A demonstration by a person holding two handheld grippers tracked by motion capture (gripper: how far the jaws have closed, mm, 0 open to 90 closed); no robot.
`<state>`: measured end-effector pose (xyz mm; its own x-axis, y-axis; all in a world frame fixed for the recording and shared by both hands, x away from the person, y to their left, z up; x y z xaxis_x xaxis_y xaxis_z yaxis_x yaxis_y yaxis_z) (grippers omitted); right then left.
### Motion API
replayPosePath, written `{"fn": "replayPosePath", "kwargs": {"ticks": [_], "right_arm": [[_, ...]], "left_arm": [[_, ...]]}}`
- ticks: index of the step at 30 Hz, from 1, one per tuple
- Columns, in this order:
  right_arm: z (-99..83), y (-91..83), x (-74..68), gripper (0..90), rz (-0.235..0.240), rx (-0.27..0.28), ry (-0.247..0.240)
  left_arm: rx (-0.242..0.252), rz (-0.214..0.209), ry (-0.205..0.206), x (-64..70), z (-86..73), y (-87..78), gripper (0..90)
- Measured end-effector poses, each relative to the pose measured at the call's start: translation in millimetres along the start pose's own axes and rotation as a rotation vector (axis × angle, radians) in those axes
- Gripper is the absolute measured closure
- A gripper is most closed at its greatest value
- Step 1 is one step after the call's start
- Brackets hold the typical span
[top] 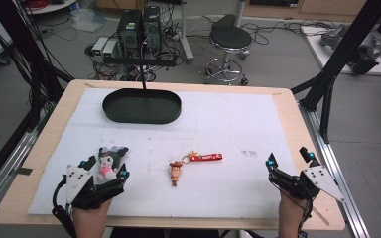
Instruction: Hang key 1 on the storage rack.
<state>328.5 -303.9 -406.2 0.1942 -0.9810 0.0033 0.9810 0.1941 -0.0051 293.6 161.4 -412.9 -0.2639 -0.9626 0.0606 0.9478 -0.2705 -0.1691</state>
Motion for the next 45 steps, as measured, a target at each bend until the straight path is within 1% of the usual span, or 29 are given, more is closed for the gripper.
{"fn": "replayPosePath", "kwargs": {"ticks": [2,3,5,11,12,13,15,19,22,26,33,36,38,41,45], "right_arm": [[-0.7,1.0,0.5,1.3,0.001,-0.006,-0.007],[-1.2,2.7,2.0,1.3,0.001,-0.009,-0.025],[-1.6,3.6,2.8,1.3,-0.003,-0.014,-0.032],[-3.1,8.6,7.1,1.3,-0.008,-0.036,-0.074],[-3.3,9.1,7.2,1.3,-0.009,-0.041,-0.078],[-3.4,9.4,7.2,1.3,-0.008,-0.043,-0.085],[-3.2,10.4,7.9,1.3,-0.010,-0.046,-0.105],[-5.0,10.6,9.1,1.3,-0.012,-0.057,-0.113],[-4.6,10.2,10.9,1.3,-0.015,-0.054,-0.115],[-3.6,9.6,11.6,1.3,-0.019,-0.051,-0.106],[-0.7,9.7,9.7,1.3,-0.013,-0.043,-0.105],[0.2,9.7,10.2,1.3,-0.013,-0.040,-0.114],[0.8,9.4,11.1,1.3,-0.014,-0.036,-0.109],[1.5,8.6,12.0,1.3,-0.016,-0.032,-0.104],[1.9,8.1,11.4,1.3,-0.016,-0.032,-0.097]], "left_arm": [[-0.006,-0.007,0.007,9.8,-0.2,1.8,6.0],[-0.007,-0.011,0.006,14.9,-0.3,3.0,6.0],[-0.015,-0.017,0.012,23.9,-1.1,5.1,6.0],[-0.026,-0.027,-0.004,47.5,-2.9,11.9,6.0],[-0.032,-0.029,-0.002,51.0,-3.4,13.2,6.0],[-0.033,-0.031,-0.009,55.5,-3.7,14.9,6.0],[-0.037,-0.037,-0.007,63.7,-4.5,18.0,6.0],[-0.045,-0.048,-0.008,79.0,-6.5,23.9,6.0],[-0.054,-0.059,0.000,88.9,-8.7,28.1,6.0],[-0.082,-0.075,0.010,101.6,-13.9,35.1,6.0],[-0.114,-0.089,0.021,116.6,-19.2,47.4,6.0],[-0.127,-0.094,0.027,123.1,-21.7,52.5,6.0],[-0.137,-0.094,0.028,126.7,-24.1,56.2,6.0],[-0.163,-0.095,0.032,129.7,-28.9,61.1,6.0],[-0.183,-0.077,0.046,130.0,-33.8,66.0,6.0]]}}
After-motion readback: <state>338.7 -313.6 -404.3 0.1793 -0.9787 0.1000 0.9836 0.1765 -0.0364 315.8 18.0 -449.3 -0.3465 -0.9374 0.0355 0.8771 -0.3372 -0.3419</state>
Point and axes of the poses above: each handheld gripper's, and its own axes: y roughly forward along the jaws, z roughly out of its top, x roughly to its right, the point moved 10 cm from there along y, roughly forward along the jaws
